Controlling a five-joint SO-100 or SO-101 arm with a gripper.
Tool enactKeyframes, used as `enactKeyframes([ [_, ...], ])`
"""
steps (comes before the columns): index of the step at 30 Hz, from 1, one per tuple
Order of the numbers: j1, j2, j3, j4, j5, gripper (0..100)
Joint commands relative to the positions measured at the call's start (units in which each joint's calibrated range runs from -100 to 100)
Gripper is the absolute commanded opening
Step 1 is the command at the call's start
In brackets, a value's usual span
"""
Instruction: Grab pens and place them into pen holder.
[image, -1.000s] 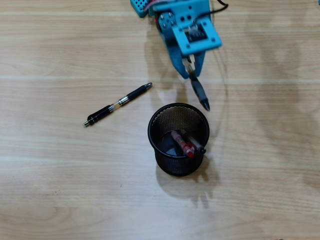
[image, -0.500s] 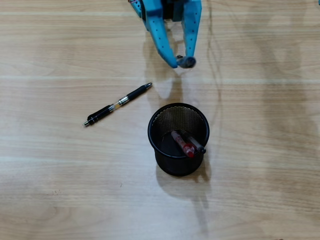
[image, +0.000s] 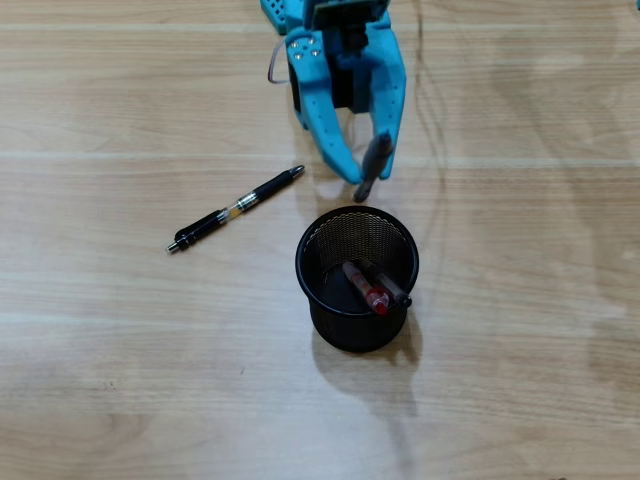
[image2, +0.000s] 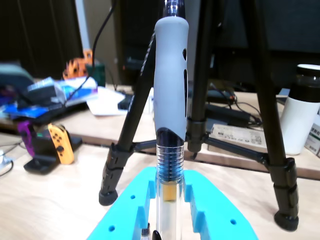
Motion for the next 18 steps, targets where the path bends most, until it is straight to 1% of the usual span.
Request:
enactKeyframes([
  [1, 1.13, 0.98, 4.17, -6.84, -1.01, 2],
  [4, 1.77, 1.57, 6.25, -8.75, -1.01, 2],
  [16, 1.95, 1.57, 6.62, -8.75, -1.06, 2],
  [18, 1.77, 1.57, 6.62, -8.75, -1.06, 4],
])
